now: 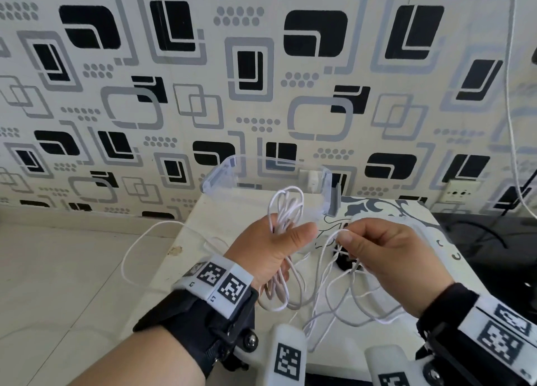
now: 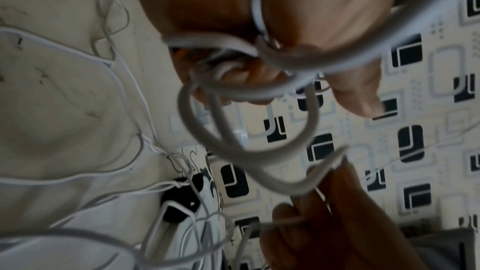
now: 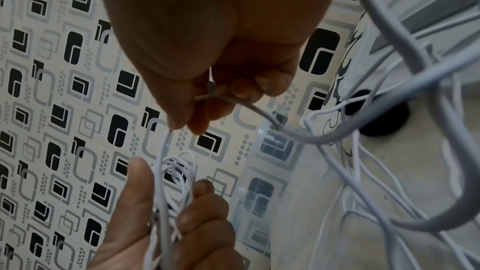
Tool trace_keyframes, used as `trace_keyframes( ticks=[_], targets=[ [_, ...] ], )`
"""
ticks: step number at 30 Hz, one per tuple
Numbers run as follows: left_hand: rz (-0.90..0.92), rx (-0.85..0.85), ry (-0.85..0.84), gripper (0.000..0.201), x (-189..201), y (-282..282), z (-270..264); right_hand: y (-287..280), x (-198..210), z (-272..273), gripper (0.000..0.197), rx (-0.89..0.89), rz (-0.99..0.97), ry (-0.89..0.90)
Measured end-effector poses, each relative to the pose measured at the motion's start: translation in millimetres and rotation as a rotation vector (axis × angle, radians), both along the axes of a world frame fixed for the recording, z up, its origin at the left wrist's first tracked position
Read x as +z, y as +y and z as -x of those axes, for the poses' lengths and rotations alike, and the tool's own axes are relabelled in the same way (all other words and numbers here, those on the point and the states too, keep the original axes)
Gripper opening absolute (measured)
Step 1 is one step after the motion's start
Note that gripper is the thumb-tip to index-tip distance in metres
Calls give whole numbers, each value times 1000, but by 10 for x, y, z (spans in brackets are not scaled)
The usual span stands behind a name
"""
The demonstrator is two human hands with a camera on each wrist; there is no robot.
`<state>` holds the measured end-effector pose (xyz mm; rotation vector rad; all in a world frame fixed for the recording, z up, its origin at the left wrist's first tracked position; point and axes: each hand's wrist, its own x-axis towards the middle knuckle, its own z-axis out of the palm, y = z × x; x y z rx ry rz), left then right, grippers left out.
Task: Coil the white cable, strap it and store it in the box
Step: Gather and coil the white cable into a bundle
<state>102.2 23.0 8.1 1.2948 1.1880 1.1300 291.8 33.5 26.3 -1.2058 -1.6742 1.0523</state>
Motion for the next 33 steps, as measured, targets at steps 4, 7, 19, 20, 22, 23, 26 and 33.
trace_keyframes(
  ticks=[4,7,19,20,22,23,26,33],
  targets=[
    [12,-42,34,81,6,-28,-97,-27,12,74,13,24,-15,-4],
    [6,-128,28,59,63,-80,-164,-61,18,126,14,34,-45,-30],
    [70,-9,40,10,25,-38,-111,-51,-37,96,7,59,-11,-132],
    [74,3,0,11,22,-28,-97,-46,-48,91,8,63,-12,-158],
    [76,12,-78,13,18,-15,-66,-41,-77,88,9,79,3,-211],
    [77,13,-102,13,24,-11,-54,-38,-91,89,9,92,18,-249],
    [70,37,-166,12,41,8,-19,-27,-126,85,9,110,53,-333],
    [94,99,-148,13,21,9,-15,-3,-103,90,17,-9,13,-144]
  ],
)
